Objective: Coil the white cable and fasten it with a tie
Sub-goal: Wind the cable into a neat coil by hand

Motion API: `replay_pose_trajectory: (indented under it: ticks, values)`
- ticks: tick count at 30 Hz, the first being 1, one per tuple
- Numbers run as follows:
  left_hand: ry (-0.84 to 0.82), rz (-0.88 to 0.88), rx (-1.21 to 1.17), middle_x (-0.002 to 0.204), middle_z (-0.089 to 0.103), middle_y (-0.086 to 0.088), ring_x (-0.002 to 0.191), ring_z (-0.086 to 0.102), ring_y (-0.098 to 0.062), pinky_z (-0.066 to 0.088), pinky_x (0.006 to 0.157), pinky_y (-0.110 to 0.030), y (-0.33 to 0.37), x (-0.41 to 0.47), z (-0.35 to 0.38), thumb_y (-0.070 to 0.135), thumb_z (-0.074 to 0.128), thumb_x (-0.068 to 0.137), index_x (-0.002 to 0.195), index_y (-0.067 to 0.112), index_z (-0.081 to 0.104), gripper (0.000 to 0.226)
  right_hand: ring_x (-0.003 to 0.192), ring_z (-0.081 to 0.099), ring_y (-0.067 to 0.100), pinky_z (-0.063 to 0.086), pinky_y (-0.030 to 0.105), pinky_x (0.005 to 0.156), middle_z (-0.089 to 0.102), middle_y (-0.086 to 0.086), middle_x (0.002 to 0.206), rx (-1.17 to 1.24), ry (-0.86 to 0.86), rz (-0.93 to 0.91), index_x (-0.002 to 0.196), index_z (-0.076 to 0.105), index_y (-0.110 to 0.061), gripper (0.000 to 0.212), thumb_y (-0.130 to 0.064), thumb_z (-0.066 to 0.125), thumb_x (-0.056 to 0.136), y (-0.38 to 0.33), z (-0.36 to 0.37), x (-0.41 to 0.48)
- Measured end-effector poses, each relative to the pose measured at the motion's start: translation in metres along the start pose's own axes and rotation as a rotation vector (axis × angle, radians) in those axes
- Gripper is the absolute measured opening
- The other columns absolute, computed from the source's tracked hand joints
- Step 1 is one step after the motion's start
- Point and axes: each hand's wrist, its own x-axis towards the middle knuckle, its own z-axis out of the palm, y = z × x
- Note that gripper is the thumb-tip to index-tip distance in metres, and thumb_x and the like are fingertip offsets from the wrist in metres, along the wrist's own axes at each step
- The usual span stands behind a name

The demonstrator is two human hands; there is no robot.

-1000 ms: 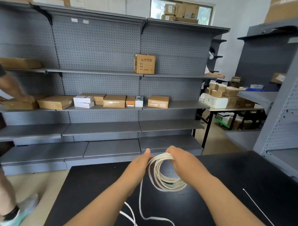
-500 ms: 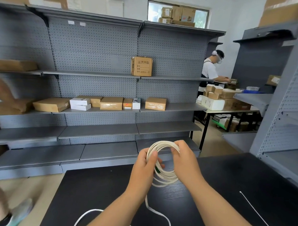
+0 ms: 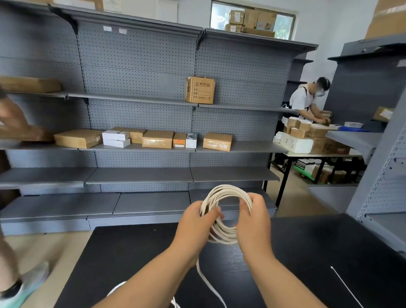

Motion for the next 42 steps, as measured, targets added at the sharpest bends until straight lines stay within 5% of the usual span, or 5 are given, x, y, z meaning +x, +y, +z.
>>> replay_pose_trajectory:
  ticks: [8, 15, 26, 35, 42]
  values:
    - [0.103, 0.275, 0.309, 0.075, 0.05, 0.004, 0.068, 0.047, -0.011, 0.037, 0.058, -0.024, 0.012, 0.012, -0.004, 0.022, 0.04, 0.098, 0.095, 0.017, 0.045, 0.008, 0.067, 0.053, 0.015, 0.041, 0.027, 0.061, 0.057, 0.003, 0.083, 0.239, -0.045, 0.174, 0.1, 0.05, -0.017, 0.013, -0.023, 0.039, 0.1, -0.009, 0.019, 0.0]
    - [0.062, 0.392, 0.699, 0.088, 0.052, -0.007, 0.077, 0.049, -0.025, 0.035, 0.065, -0.033, 0.024, 0.032, -0.024, 0.02, 0.039, 0.099, 0.098, 0.009, 0.047, 0.013, 0.087, 0.06, 0.023, 0.041, 0.031, 0.072, 0.061, 0.004, 0.087, 0.125, -0.267, 0.217, 0.087, 0.051, -0.019, 0.01, -0.013, 0.045, 0.093, -0.016, 0.013, 0.018]
    - [-0.235, 0.498, 1.203, 0.09, 0.049, -0.007, 0.072, 0.052, -0.029, 0.033, 0.059, -0.039, 0.023, 0.033, -0.033, 0.019, 0.036, 0.1, 0.098, 0.01, 0.045, 0.012, 0.102, 0.054, 0.034, 0.044, 0.041, 0.082, 0.047, 0.011, 0.126, -0.567, -0.457, -0.231, 0.13, 0.035, -0.014, 0.032, -0.018, 0.039, 0.098, -0.007, 0.006, 0.008]
    - [-0.239, 0.496, 1.154, 0.092, 0.052, -0.007, 0.08, 0.053, -0.031, 0.039, 0.067, -0.042, 0.007, 0.028, -0.033, 0.019, 0.039, 0.097, 0.101, 0.009, 0.047, 0.014, 0.092, 0.053, 0.038, 0.035, 0.036, 0.07, 0.049, 0.012, 0.112, -0.751, -0.482, -0.251, 0.115, 0.036, -0.011, 0.016, -0.014, 0.029, 0.1, -0.001, 0.007, -0.004]
    - [-0.091, 0.293, 0.657, 0.082, 0.061, 0.008, 0.074, 0.055, -0.008, 0.04, 0.061, -0.021, -0.002, 0.025, -0.032, 0.029, 0.058, 0.089, 0.102, 0.021, 0.054, 0.016, 0.078, 0.044, 0.028, 0.033, 0.033, 0.066, 0.049, 0.011, 0.097, -0.695, -0.42, -0.155, 0.101, 0.036, -0.011, 0.007, -0.011, 0.029, 0.099, 0.001, 0.007, 0.0]
